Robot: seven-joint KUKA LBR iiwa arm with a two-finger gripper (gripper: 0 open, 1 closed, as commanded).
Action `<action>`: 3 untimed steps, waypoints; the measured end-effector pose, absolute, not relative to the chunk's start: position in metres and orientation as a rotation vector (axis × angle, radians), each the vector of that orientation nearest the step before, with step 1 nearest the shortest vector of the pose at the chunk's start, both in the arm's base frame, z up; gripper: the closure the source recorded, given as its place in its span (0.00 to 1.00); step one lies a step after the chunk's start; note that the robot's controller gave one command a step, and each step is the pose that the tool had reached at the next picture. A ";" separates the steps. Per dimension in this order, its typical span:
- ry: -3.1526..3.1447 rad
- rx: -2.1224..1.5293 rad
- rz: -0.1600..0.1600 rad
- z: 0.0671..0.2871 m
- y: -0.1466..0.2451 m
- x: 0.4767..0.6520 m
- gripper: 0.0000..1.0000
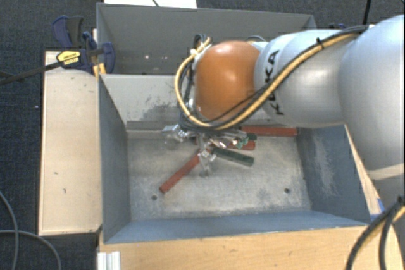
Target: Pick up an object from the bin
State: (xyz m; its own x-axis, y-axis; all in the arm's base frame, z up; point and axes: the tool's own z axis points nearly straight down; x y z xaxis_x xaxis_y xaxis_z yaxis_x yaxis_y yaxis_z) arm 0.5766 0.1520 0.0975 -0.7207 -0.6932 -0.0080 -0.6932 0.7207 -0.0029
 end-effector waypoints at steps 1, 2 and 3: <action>2.751 -1.515 0.003 0.070 0.175 0.546 1.00; 2.752 -1.514 0.003 0.070 0.175 0.546 1.00; 2.721 -1.561 0.000 0.230 0.166 0.539 1.00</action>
Offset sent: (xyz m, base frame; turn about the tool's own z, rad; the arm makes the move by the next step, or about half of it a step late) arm 0.0000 0.0000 0.0000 0.0000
